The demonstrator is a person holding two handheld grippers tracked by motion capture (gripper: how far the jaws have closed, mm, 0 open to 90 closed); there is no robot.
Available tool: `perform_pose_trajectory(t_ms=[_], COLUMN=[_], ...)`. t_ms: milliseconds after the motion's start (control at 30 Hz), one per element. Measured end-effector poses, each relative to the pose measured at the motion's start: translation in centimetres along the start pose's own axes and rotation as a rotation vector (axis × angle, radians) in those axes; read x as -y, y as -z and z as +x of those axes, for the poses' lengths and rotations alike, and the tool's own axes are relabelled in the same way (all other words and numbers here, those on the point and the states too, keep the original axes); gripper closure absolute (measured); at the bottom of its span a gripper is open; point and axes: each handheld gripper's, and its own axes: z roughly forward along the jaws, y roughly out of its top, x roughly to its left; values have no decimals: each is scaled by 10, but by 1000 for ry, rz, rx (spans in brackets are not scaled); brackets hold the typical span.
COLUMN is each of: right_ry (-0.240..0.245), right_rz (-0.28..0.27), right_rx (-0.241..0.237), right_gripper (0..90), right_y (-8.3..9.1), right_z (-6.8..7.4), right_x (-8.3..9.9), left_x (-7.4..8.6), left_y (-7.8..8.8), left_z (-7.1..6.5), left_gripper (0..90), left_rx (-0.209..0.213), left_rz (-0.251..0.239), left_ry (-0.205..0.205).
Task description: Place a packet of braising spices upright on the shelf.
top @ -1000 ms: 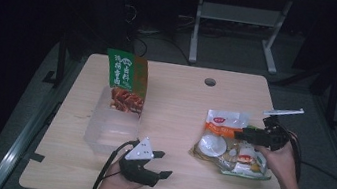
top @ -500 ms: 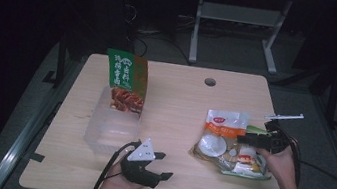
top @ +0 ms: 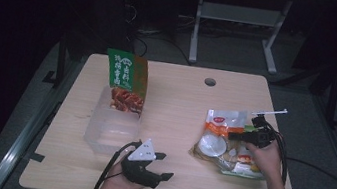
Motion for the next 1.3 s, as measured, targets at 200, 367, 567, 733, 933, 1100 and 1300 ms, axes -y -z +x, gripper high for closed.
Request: perform_pose_trajectory(t_ms=[200, 367, 567, 733, 933, 1100, 1300], right_ry=[43, 91, 172, 256, 364, 433, 470], right_rz=[0, -49, -109, -136, -130, -140, -136], right_rx=[8, -21, -62, -89, -104, -145, -229], right_gripper=[894, 896, 897, 897, 898, 897, 898], right_y=[3, 12, 27, 36, 41, 42, 35], right_z=[13, 26, 49, 74, 108, 129, 144], right_x=[0, 1, 3, 7, 12, 17, 21], left_x=[0, 0, -3, -8, -13, -13, -10], left_y=[1, 0, -4, -8, -15, -15, -16], left_z=[1, 2, 4, 8, 11, 14, 17], left_gripper=[327, 325, 319, 318, 313, 310, 317], left_rx=[-3, 1, 18, 37, 41, 38, 48], left_rz=[-1, -1, -7, -22, -35, -31, -28], left_ry=[9, 13, 32, 68, 76, 76, 94])
